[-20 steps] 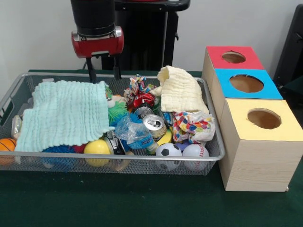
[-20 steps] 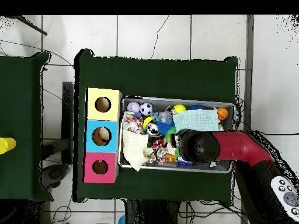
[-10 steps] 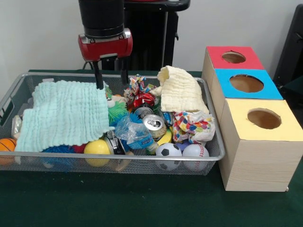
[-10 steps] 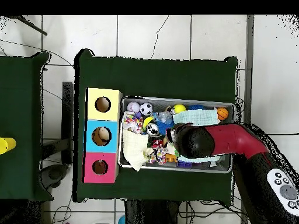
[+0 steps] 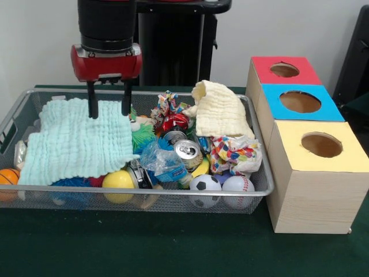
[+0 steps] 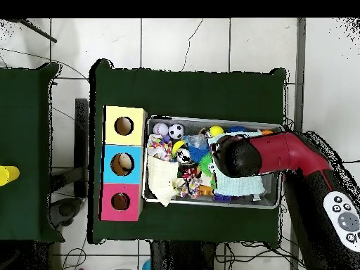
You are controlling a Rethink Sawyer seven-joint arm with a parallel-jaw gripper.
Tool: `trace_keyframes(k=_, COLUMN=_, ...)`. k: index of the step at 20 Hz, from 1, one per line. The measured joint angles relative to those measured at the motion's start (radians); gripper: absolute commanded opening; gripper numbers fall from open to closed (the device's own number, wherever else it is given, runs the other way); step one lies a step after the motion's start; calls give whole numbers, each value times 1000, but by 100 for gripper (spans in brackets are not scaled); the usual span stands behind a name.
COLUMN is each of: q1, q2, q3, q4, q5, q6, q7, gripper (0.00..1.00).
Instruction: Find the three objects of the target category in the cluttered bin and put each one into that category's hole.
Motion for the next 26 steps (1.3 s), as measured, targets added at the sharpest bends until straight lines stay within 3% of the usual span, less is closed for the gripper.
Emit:
trace_keyframes(k=6, q1=3, q2=51, q3=0, q4=-59, q5=-16, q6=55, q7=0, gripper=100)
trace_keyframes(k=16, q1=51, q2=199, q3=-24, q4=-203, q5=-64, q6=259, q7=-1, gripper=100)
trace_keyframes(k=26, q1=100, q2=260, q3=-52, q4=-294, q5=-152, q6=313, q7=-2, gripper=100)
